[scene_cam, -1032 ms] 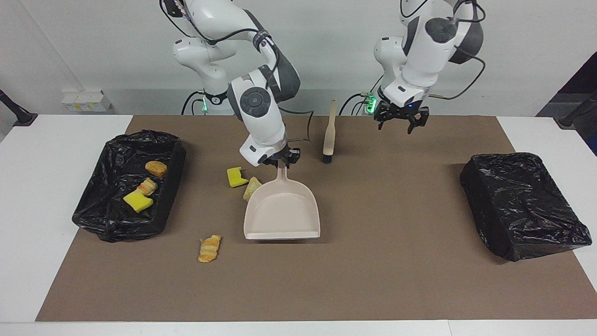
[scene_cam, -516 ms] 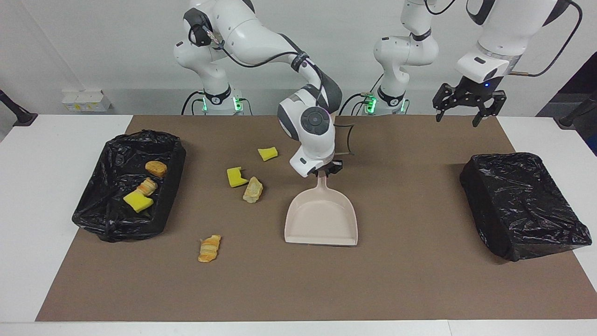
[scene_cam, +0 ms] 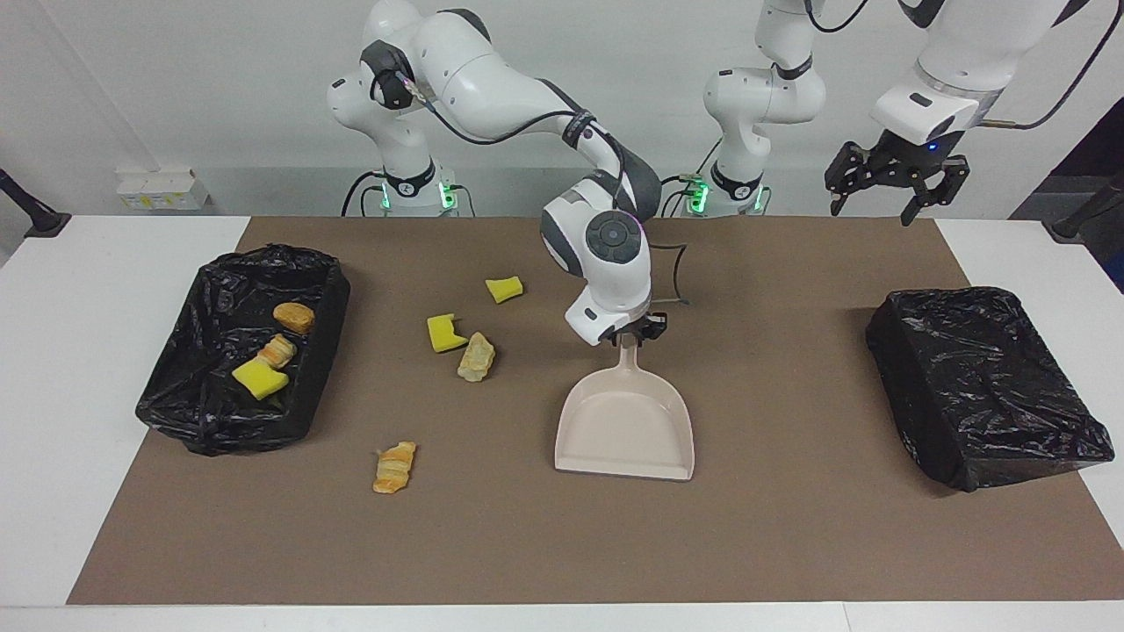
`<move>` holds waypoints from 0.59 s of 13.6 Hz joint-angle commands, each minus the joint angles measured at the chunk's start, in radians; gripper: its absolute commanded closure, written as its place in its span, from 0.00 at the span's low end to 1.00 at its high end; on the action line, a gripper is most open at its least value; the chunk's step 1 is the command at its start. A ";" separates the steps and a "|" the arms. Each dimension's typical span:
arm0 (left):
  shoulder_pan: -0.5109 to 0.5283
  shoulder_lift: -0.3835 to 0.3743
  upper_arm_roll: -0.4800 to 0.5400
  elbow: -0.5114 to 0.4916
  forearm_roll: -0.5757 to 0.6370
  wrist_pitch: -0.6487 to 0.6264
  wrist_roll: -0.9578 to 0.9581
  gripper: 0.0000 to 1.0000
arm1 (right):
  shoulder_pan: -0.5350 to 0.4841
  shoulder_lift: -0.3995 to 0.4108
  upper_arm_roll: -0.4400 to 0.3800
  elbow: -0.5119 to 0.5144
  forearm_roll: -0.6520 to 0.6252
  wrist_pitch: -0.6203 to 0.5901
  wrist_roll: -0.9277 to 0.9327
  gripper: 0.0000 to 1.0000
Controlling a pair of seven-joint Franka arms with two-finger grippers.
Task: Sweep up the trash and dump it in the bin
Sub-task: 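Lower the dustpan onto the table and release it with the right gripper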
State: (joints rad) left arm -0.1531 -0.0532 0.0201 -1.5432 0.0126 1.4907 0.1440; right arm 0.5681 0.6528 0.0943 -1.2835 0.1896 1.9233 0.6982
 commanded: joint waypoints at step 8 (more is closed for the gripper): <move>-0.019 0.012 0.015 0.028 0.020 -0.015 0.002 0.00 | 0.111 -0.333 0.005 -0.386 0.056 -0.117 0.196 0.00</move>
State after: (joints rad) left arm -0.1531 -0.0497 0.0215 -1.5416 0.0126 1.4911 0.1440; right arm 0.6405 0.4256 0.1023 -1.4927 0.2005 1.7340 0.8205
